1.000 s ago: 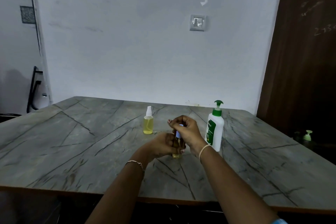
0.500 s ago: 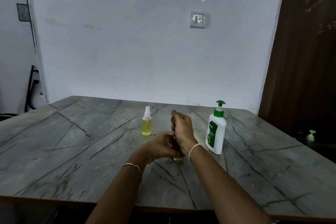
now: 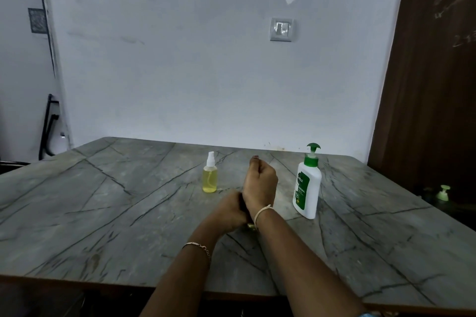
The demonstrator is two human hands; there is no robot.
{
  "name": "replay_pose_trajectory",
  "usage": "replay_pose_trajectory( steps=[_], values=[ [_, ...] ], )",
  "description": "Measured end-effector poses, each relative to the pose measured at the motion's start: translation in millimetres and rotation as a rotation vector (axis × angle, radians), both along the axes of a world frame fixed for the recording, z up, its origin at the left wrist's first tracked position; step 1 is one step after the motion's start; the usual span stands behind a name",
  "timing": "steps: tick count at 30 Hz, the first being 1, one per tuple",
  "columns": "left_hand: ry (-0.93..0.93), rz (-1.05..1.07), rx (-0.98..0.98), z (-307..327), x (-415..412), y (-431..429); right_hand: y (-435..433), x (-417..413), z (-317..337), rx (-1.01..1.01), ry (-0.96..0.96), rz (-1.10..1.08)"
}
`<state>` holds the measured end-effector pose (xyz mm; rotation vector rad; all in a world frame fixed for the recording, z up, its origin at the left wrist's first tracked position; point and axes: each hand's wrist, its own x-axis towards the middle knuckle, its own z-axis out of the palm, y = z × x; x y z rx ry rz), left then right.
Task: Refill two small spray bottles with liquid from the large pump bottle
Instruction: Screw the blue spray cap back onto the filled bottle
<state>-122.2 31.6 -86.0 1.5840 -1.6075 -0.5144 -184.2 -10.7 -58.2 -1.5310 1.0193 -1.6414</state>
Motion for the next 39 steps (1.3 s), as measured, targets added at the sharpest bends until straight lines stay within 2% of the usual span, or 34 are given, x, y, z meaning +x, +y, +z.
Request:
replay_pose_trajectory(
  steps=[10, 14, 22, 27, 32, 36, 39],
  values=[
    [-0.002, 0.079, 0.000, -3, -6, -3, 1, 5, 0, 0.007, 0.044, -0.128],
    [-0.021, 0.173, -0.038, -8, -3, -4, 0, 5, -1, -0.010, 0.061, -0.147],
    [-0.060, 0.173, -0.045, -7, -11, 0, -3, 7, -3, -0.008, 0.076, -0.164],
    [-0.051, 0.218, -0.081, -12, -8, -4, -5, 4, -2, -0.008, 0.105, -0.106],
    [-0.027, 0.121, -0.101, -14, -9, -2, -4, -2, -9, -0.083, 0.083, 0.035],
    [0.002, 0.096, -0.122, -18, -9, 0, -14, -6, -16, -0.067, 0.029, 0.160],
    [0.035, 0.088, -0.118, -20, -8, 0, -21, -10, -19, -0.031, 0.057, 0.252]
  ],
)
